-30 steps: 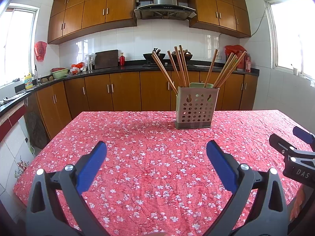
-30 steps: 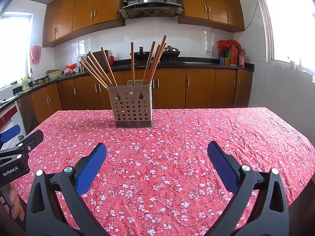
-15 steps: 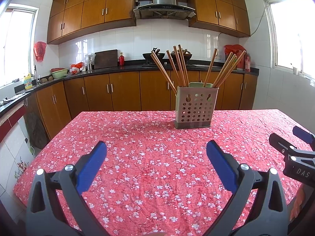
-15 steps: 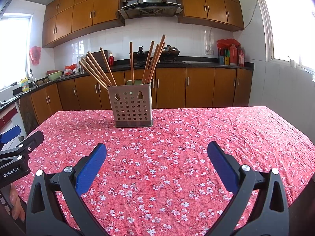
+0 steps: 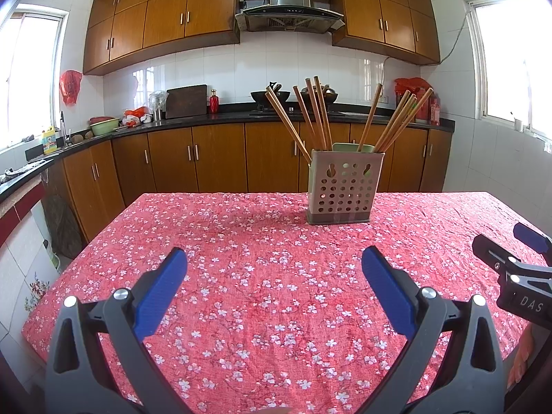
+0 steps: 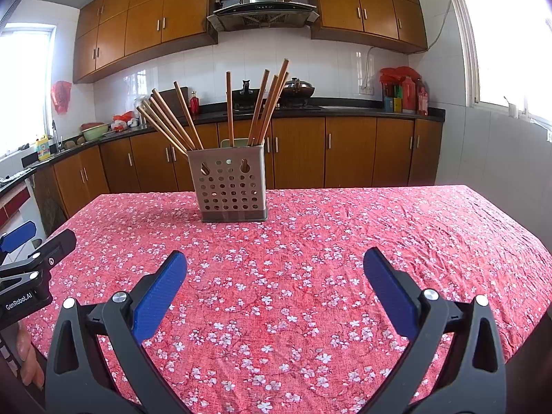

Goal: Organize utensils

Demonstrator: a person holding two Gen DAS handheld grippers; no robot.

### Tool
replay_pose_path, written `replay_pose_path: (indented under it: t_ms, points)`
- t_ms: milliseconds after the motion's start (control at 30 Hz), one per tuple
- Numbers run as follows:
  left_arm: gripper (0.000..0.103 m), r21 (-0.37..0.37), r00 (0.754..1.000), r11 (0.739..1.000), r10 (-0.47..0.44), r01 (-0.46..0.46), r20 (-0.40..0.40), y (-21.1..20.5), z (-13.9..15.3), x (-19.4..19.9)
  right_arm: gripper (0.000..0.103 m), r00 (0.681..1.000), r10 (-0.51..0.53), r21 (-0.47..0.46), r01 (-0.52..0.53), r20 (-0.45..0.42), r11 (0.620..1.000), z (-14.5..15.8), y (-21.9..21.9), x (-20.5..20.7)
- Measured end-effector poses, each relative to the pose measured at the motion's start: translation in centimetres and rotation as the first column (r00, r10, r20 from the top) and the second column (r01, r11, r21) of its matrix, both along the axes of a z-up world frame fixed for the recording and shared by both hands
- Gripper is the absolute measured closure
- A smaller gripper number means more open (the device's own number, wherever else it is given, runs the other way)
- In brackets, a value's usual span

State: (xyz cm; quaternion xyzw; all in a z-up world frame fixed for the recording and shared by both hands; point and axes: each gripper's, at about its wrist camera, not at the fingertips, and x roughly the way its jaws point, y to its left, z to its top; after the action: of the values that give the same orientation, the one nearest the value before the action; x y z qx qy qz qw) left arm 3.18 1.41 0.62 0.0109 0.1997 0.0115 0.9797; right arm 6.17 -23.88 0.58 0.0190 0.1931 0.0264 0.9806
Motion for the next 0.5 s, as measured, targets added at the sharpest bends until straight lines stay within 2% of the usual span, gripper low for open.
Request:
replay_pose_path:
  t_ms: [500]
  points:
    - [0.004, -0.002, 1.0, 1.0, 0.004, -0.004, -0.003, 0.14, -0.19, 0.13, 0.002, 1.0, 0.0, 0.0, 0.0, -0.001, 1.0, 0.01, -0.02, 0.05]
